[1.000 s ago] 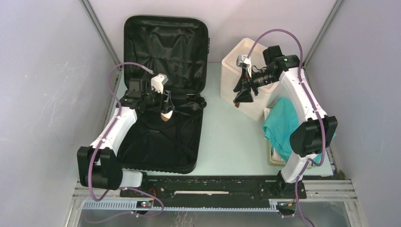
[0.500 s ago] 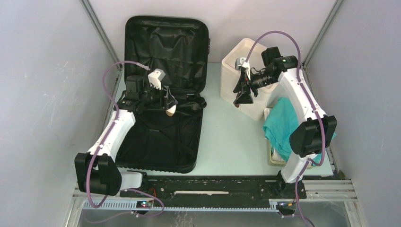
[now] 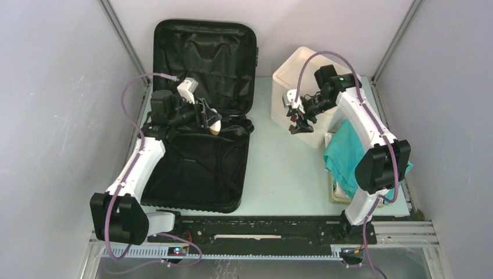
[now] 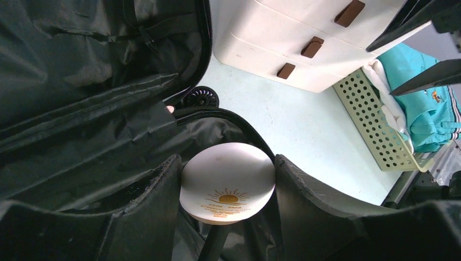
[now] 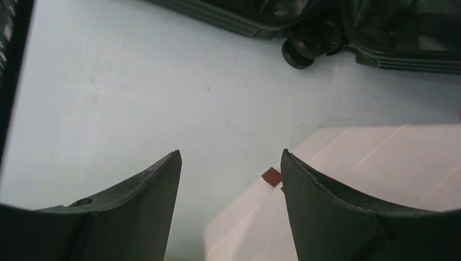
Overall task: Open, take out, and arrange the luggage
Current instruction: Open the drawer in the storage box.
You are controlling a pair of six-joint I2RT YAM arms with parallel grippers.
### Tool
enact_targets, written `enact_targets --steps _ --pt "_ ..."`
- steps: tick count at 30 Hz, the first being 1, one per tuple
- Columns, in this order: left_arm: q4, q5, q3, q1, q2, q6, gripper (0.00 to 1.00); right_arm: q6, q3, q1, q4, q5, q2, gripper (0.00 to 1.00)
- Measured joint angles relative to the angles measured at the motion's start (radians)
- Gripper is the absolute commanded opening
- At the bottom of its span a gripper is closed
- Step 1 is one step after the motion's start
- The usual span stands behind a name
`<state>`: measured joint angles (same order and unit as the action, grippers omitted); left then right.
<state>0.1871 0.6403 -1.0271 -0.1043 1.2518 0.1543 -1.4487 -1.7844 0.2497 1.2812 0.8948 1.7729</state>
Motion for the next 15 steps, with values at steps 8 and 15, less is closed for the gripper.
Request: enact_targets --steps 8,15 --pt "-0.020 -0.010 0.053 0.000 -0.006 0.021 0.29 -0.357 0.139 0.119 -0.040 -0.309 0.009 0.77" --pt "-0.004 -0.036 0.091 0.000 -0.048 0.011 0.29 -0.473 0.178 0.209 -0.162 -0.592 0.094 0.75"
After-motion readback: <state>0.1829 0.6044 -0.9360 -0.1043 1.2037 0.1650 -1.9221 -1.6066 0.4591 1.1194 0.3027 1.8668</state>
